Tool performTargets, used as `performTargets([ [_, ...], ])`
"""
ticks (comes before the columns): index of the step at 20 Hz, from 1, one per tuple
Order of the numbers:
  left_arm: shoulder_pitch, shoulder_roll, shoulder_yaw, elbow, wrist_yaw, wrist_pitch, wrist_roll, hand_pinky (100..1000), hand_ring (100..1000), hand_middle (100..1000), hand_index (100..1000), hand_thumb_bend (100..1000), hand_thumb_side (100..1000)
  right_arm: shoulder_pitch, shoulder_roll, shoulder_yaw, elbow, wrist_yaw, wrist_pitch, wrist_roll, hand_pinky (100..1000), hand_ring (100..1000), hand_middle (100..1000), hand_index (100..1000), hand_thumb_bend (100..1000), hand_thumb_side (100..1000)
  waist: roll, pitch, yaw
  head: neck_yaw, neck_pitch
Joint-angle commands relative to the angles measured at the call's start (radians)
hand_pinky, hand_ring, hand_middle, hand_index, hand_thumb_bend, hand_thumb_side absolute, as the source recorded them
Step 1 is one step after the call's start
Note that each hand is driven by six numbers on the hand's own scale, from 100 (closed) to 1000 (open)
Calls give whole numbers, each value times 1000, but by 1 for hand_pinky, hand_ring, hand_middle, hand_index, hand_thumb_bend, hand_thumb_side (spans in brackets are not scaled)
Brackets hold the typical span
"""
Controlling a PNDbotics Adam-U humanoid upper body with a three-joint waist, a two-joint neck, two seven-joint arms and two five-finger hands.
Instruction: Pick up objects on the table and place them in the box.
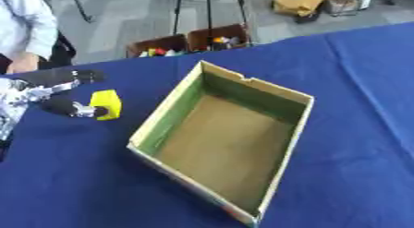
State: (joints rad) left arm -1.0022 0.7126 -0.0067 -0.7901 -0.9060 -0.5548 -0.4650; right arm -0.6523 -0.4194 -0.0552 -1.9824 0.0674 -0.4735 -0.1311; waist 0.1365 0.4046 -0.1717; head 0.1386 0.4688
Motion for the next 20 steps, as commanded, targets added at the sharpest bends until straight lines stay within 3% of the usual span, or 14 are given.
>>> performTargets([
  [1,-22,47,20,-11,15,4,-31,835,939,1000,1000,591,932,-18,-29,-5,-18,-7,3,3,762,750,595,813,100,612,13,-3,-1,7,-15],
  [20,-22,73,52,-2,105,50,-135,808,901,979,1000,532,885,-31,-46,-7,-18,-4,3,7,765,746,579,795,100,602,34,30,-37,39,-57],
])
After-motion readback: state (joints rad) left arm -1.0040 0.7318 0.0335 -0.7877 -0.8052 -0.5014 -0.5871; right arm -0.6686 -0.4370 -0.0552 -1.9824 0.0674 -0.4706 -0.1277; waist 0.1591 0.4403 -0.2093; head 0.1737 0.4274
